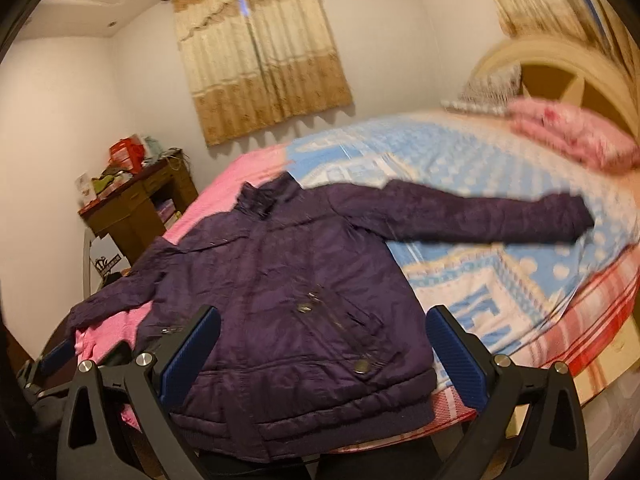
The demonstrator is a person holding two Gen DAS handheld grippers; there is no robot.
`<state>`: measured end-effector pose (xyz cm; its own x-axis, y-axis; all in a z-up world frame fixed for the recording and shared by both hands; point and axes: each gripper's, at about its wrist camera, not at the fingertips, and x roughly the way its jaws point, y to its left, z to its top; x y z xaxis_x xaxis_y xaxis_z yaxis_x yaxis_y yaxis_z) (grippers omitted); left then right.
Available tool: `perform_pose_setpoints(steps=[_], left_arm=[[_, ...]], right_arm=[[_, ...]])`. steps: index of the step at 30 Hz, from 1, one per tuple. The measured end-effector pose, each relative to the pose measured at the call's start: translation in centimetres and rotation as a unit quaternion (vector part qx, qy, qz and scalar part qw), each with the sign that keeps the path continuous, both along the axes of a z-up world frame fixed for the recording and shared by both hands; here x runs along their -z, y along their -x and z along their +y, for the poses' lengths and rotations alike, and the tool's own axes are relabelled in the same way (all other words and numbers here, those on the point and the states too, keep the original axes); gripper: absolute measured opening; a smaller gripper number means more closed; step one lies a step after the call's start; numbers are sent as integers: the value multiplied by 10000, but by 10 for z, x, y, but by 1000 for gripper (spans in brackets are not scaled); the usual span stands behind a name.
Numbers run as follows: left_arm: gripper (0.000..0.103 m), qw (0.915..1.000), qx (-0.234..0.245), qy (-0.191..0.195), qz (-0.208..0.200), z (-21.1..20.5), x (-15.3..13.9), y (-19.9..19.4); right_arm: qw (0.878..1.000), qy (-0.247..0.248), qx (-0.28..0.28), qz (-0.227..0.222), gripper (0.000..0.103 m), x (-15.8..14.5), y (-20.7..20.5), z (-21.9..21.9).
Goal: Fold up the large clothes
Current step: 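Grasp the jacket's sleeve cuff with the right gripper and lift it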
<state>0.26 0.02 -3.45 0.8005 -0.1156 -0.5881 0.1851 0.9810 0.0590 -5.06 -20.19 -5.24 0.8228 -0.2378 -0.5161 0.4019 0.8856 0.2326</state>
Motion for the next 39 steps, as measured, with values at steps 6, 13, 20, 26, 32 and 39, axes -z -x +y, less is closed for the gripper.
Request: perform_pose_setpoints(steps=[6,13,20,26,32,39], left_arm=[[103,9989,-139,180,418,17,20,-29],[103,9946,-710,394,643,43,17,-81],[103,9925,-1109,451,258,35,1,-128],[103,9915,-1209,294,388,25,9,-171],[103,9899,-1304,9,553,33,25,-193],[103,9882,-1374,-147,660,57,44,-205]], right_arm=[[9925,-1043,638,-24,98,32,-5,-88],[9553,-2063,2021,-635,74,37,30,-216],[8744,-3098,3509,-1279,74,63,92,-328],[8657,-3413,3471,-1166,81,83,60,-358],[9047,-2393,3504,-379,47,70,20,-369],[9259,-1947,3226,-266,33,32,11,-357]])
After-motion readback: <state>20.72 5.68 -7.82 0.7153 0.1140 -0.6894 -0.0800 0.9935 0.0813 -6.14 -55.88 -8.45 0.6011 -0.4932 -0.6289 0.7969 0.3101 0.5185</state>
